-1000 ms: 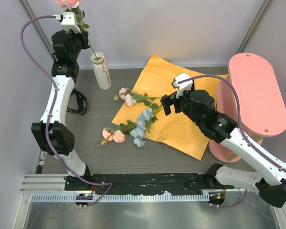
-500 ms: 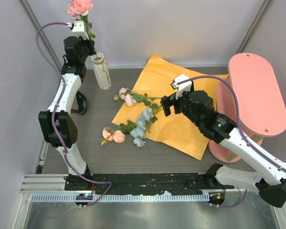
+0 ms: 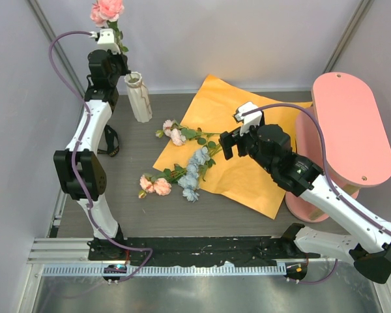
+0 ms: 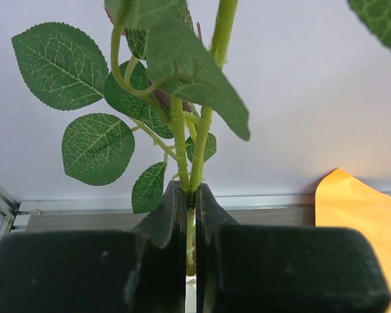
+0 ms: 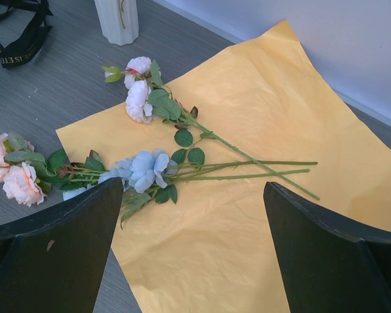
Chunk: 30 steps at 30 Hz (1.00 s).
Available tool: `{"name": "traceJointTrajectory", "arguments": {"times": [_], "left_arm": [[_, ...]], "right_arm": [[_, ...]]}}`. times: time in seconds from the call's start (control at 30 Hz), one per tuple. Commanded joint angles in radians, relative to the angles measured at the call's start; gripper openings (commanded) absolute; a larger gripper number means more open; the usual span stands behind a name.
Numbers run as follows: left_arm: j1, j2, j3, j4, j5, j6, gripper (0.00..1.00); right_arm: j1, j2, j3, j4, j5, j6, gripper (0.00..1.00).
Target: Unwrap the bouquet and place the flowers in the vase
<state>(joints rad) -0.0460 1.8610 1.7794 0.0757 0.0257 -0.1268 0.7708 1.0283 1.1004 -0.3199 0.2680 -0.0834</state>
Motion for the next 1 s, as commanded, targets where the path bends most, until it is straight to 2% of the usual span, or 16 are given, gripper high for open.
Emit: {"name": "traceJointTrajectory", "arguments": {"times": [0.0, 0.13, 0.2, 0.23, 0.27, 0.37, 0.47, 0.63, 0.67, 0.7, 0.87, 0.97], "left_arm": [[-0.002, 0.041, 0.058, -0.020, -0.018, -0.014, 0.02], [-0.002, 0.053, 0.058, -0.037, -0.018, -0.014, 0.02], [-0.002, 0.056, 0.063, -0.048, -0.018, -0.014, 0.07], [0.000, 0.058, 0.064, -0.062, -0.018, -0.014, 0.13], [-0.002, 0.055, 0.067, -0.066, -0.018, -0.016, 0.30], [-0.002, 0.032, 0.060, -0.073, -0.044, -0.017, 0.52], [-0.002, 0.004, 0.075, -0.148, -0.038, -0.016, 0.60], [0.001, -0.048, 0.098, -0.294, -0.029, -0.066, 0.68], [0.001, -0.054, 0.112, -0.322, 0.000, -0.077, 0.87], [0.000, -0.065, 0.109, -0.342, 0.014, -0.106, 1.00], [0.000, -0.163, 0.011, -0.389, 0.068, -0.209, 1.00], [0.000, -0.242, -0.059, -0.401, 0.092, -0.261, 0.97]], "right_arm": [[0.001, -0.007, -0.001, 0.047, -0.003, 0.020, 0.95], [0.001, -0.008, -0.004, 0.047, -0.001, 0.022, 0.95], [0.001, -0.002, -0.002, 0.047, -0.003, 0.022, 0.96], [0.001, 0.004, -0.001, 0.047, -0.001, 0.025, 0.96], [0.001, 0.012, 0.001, 0.047, -0.004, 0.027, 0.96], [0.001, 0.024, 0.019, 0.047, -0.015, 0.033, 0.96], [-0.001, 0.044, 0.032, 0.054, -0.016, 0.039, 0.95], [0.001, 0.111, 0.067, 0.045, -0.003, 0.043, 0.96], [0.001, 0.122, 0.073, 0.044, 0.002, 0.045, 0.95], [-0.001, 0.134, 0.084, 0.044, 0.005, 0.043, 0.95], [-0.018, 0.208, 0.105, 0.056, 0.007, 0.019, 0.95], [-0.060, 0.269, 0.116, 0.067, -0.048, -0.041, 0.88]]}}
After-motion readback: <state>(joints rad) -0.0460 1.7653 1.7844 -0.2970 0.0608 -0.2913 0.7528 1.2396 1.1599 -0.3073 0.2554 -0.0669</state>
